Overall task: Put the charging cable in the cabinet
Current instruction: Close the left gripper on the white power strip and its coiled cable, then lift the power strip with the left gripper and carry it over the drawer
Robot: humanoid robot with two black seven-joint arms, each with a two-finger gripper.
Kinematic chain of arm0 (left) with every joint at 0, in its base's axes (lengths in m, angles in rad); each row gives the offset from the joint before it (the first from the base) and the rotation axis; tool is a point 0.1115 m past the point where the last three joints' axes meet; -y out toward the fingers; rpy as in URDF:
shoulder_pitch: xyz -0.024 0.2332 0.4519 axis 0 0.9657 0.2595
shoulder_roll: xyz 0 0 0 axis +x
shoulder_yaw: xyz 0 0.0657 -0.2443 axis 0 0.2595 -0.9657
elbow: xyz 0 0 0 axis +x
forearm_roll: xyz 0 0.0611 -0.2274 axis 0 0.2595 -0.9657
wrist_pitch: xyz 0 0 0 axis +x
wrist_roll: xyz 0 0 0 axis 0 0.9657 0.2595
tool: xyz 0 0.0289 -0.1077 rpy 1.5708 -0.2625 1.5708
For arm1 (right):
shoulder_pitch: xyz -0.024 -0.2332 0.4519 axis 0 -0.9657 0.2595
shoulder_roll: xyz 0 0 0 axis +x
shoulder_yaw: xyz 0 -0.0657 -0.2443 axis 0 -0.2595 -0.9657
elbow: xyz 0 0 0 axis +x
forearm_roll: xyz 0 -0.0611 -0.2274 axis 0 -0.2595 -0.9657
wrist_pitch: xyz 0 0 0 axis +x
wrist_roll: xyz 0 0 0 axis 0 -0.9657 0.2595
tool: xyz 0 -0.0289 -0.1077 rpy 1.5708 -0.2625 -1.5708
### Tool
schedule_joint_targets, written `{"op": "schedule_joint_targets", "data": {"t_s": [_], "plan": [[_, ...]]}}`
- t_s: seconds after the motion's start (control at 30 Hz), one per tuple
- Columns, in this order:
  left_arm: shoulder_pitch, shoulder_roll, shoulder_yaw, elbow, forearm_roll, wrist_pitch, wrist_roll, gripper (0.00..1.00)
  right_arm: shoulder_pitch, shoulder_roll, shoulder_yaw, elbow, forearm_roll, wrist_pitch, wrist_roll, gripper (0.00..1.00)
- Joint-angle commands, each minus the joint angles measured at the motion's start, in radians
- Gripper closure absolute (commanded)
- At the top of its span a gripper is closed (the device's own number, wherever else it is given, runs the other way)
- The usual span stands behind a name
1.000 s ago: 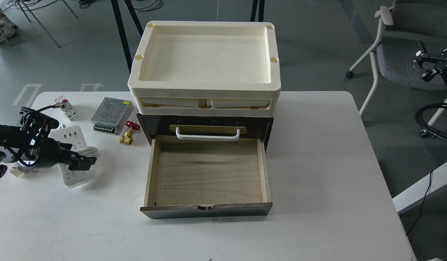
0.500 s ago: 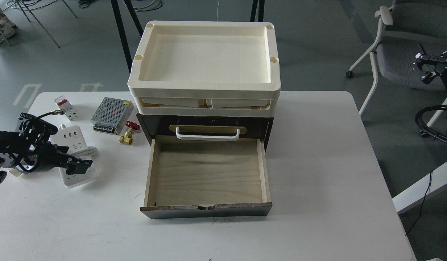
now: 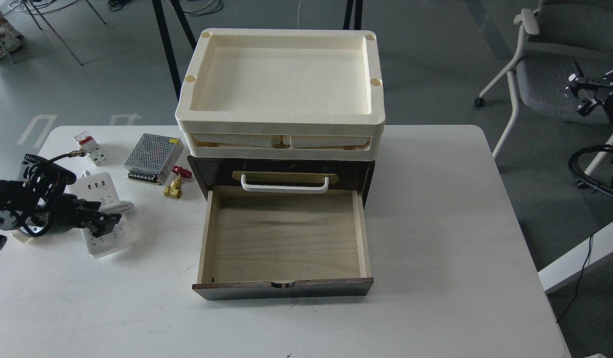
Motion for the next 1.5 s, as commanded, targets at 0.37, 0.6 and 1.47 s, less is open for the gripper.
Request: {"op": "schedule_joint_targets", "data": {"t_s": [0.37, 0.6, 1.47], "plan": [[-0.003, 0.002, -0.002, 0.0, 0.0, 0.006, 0.0, 0.98, -0.003, -0.001, 0.001, -0.003, 0.001, 0.0, 0.001, 0.0], [-0.055, 0.015, -0.005, -0.018, 0.0, 0.048, 0.0, 1.0, -0.017, -0.003, 0.001, -0.003, 0.001, 0.0, 0.001, 0.0], [-0.077, 0.809, -0.008, -1.021, -0.554, -0.118, 0.0, 1.0, -0.034, -0.004, 0.028, -0.003, 0.001, 0.0, 0.0, 0.0]]}}
